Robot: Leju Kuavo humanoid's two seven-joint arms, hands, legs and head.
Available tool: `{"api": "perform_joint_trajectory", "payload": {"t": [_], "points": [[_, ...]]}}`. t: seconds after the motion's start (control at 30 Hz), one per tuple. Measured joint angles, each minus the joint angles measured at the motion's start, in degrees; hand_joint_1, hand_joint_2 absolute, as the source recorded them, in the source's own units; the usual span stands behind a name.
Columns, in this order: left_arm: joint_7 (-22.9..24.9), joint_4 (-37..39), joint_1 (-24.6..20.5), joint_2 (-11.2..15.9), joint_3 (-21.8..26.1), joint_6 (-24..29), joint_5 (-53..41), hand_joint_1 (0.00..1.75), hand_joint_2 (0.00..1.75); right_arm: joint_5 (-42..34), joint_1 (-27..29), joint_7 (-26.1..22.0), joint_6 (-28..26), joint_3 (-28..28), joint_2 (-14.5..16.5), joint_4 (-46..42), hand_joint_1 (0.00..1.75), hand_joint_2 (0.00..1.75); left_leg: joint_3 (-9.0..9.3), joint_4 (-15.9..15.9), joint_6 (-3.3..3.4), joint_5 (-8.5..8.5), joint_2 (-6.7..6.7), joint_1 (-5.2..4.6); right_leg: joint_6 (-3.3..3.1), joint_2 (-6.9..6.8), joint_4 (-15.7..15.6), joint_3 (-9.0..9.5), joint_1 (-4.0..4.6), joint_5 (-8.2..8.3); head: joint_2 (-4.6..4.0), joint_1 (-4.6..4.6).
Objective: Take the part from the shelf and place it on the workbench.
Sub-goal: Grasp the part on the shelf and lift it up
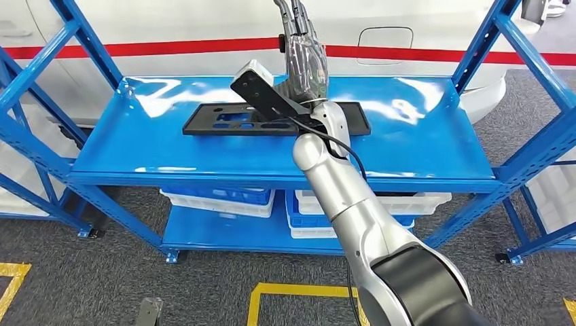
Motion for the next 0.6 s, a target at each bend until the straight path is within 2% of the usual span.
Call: {"api": "perform_joint_trajectory", "payload": {"t": [0.03, 0.07, 0.1, 0.13, 0.17, 0.23, 0.27, 0.3, 0.4, 0.47, 0.53, 0.57, 0.6], "points": [[0.03, 0.01, 0.06, -0.01, 0.0, 0.05, -0.11, 0.0, 0.0, -0.01, 0.07, -0.01, 0.0, 0.0, -0.01, 0.04, 0.0, 1.75, -2.73, 2.92, -0.21, -1.73, 0.0, -0.01, -0.09, 0.13, 0.0, 0.65, 0.09, -0.6, 0.0, 0.01], [0.1, 0.01, 0.15, -0.01, 0.01, 0.18, -0.23, 0.0, 0.0, -0.01, 0.19, 0.0, 0.0, -0.01, -0.03, 0.09, 0.0, 1.75, -4.99, 4.5, -0.3, -3.3, 0.0, -0.02, -0.11, 0.27, 0.0, 1.35, 0.17, -1.21, 0.0, 0.02], [0.21, 0.01, 0.23, 0.01, 0.01, 0.34, -0.38, 0.0, 0.0, -0.02, 0.31, 0.01, 0.01, -0.01, -0.05, 0.11, 0.0, 1.75, -6.58, 4.5, -0.23, -4.01, 0.0, -0.06, -0.1, 0.4, 0.01, 2.11, 0.26, -1.81, 0.0, 0.01], [0.33, 0.01, 0.28, 0.02, 0.0, 0.5, -0.57, 0.0, 0.0, -0.02, 0.39, 0.01, 0.01, -0.01, -0.09, 0.12, 0.0, 1.75, -7.32, 2.74, 0.03, -3.1, 0.0, -0.14, -0.06, 0.5, 0.0, 2.92, 0.34, -2.42, 0.0, 0.01], [0.53, 0.01, 0.3, 0.03, -0.01, 0.63, -0.79, 0.0, 0.0, -0.02, 0.44, 0.01, 0.02, -0.01, -0.1, 0.12, 0.0, 1.75, -7.41, -0.43, 0.5, -0.42, 0.0, -0.31, 0.01, 0.56, -0.02, 3.72, 0.43, -3.01, 0.0, 0.01], [1.16, 0.03, 0.36, 0.15, -0.03, 0.68, -1.2, 0.0, 0.0, -0.09, 0.64, 0.01, 0.09, -0.01, -0.26, 0.15, 0.0, 1.75, -6.84, -7.7, 1.79, 7.68, -0.2, -0.9, 0.32, 0.68, -0.11, 4.99, 0.55, -4.03, 0.0, 0.05], [1.53, 0.05, 0.4, 0.21, -0.05, 0.68, -1.36, 0.0, 0.0, -0.11, 0.8, 0.01, 0.13, -0.01, -0.37, 0.17, 0.0, 1.75, -6.41, -9.94, 2.31, 10.66, -0.32, -1.22, 0.59, 0.78, -0.18, 5.33, 0.62, -4.42, 0.0, 0.04], [1.81, 0.08, 0.43, 0.28, -0.09, 0.67, -1.43, 0.0, 0.0, -0.18, 0.95, 0.01, 0.17, -0.01, -0.49, 0.19, 0.0, 1.75, -6.17, -10.94, 2.66, 12.29, -0.44, -1.47, 0.91, 0.9, -0.28, 5.49, 0.61, -4.72, 0.0, 0.04], [2.1, 0.09, 0.35, 0.28, -0.34, 0.64, -1.57, 0.0, 0.0, -0.28, 0.9, -0.02, 0.19, -0.03, -0.56, -0.15, 0.0, 1.75, -4.82, -12.12, 3.06, 12.61, -0.32, -1.4, 1.6, 0.77, -0.31, 5.5, 0.84, -5.58, 0.0, 0.02], [2.13, 0.09, 0.22, 0.27, -0.44, 0.64, -1.64, 0.0, 0.0, -0.26, 0.6, -0.05, 0.19, -0.02, -0.61, -0.37, 0.0, 1.75, -3.7, -13.33, 3.34, 12.66, -0.16, -1.07, 1.62, 0.36, 3.25, 3.63, 1.0, -7.2, 0.0, 0.15], [2.66, 0.1, 0.16, 0.27, -0.56, 0.89, -1.91, 0.0, 0.0, -0.28, 0.7, -0.06, 0.19, -0.03, -0.83, -0.38, 0.0, 1.75, -3.27, -13.46, 3.53, 12.32, -0.2, -1.1, 1.6, 0.23, 10.98, -0.86, 0.83, -9.52, 0.0, 0.18], [3.51, 0.12, 0.2, 0.27, -0.69, 1.23, -2.26, 0.0, 0.0, -0.32, 0.96, -0.06, 0.19, -0.03, -0.98, -0.38, 0.0, 1.75, -3.12, -13.44, 3.55, 12.1, -0.24, -1.09, 1.81, 0.22, 14.19, -3.06, 0.7, -10.14, 0.0, 0.19], [4.83, 0.19, 0.29, 0.27, -0.86, 1.71, -2.74, 0.0, 0.0, -0.37, 1.26, -0.09, 0.19, -0.03, -1.11, -0.38, 0.0, 1.75, -2.9, -13.4, 3.49, 11.86, -0.31, -1.06, 2.27, 0.19, 15.57, -4.41, 0.5, -9.9, 0.0, 0.18]]}}
